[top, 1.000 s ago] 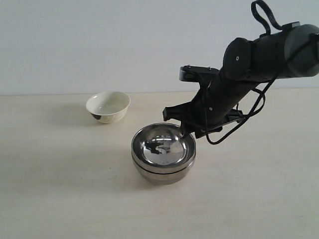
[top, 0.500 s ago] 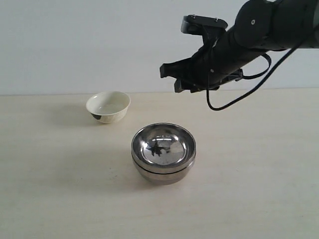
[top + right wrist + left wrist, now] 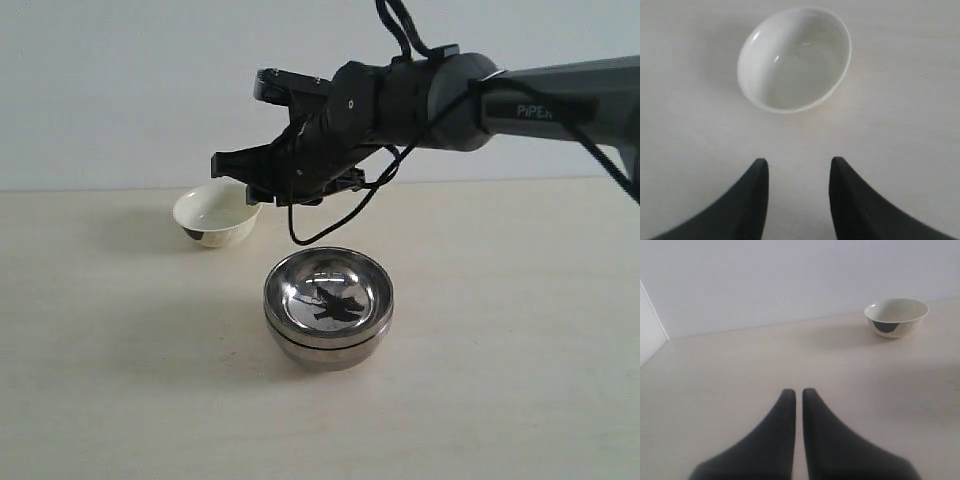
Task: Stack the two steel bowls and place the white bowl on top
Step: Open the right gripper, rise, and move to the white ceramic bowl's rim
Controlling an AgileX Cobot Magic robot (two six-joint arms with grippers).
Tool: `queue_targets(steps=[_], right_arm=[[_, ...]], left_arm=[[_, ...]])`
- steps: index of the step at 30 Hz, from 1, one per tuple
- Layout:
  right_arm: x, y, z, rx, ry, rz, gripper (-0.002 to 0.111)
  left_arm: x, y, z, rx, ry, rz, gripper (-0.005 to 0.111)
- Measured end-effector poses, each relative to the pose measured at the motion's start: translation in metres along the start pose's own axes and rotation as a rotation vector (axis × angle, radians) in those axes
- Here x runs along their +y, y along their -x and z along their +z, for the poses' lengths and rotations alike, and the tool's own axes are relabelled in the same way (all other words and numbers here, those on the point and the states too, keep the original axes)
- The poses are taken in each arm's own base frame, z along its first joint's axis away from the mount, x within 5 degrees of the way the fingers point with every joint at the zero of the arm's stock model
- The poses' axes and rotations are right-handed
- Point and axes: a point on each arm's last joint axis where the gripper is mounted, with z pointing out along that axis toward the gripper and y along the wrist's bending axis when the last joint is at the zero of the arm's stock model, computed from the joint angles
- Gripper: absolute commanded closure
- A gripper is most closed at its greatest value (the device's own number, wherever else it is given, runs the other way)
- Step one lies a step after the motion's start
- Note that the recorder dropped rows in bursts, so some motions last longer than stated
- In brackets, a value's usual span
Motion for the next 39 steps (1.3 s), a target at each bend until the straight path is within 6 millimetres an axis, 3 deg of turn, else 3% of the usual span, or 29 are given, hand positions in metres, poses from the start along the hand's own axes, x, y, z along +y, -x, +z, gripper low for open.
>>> queue_targets(steps=[4,13,19,25,32,39], right_arm=[[0.008,-0.005,0.014,-0.057,0.025,0.096,0.073],[0.004,-0.029,0.054,-0.086,0.031,0.279,0.073],[0.013,-0.027,0.072,-0.112,0.065,0.346,0.073],[0.019,-0.022,0.083,-0.14,0.094,0.387,0.073],[0.012,-0.036,0.099,-0.095,0.07,0.408,0.073],[0.006,-0.034,0.1,-0.1,0.062,0.434,0.073]], left_arm=[[0.0,0.0,0.0,0.0,0.0,0.0,0.103],[0.0,0.0,0.0,0.0,0.0,0.0,0.103],[0.0,0.0,0.0,0.0,0.0,0.0,0.103],[0.0,0.0,0.0,0.0,0.0,0.0,0.103],[0.0,0.0,0.0,0.0,0.0,0.0,0.103],[0.0,0.0,0.0,0.0,0.0,0.0,0.103]])
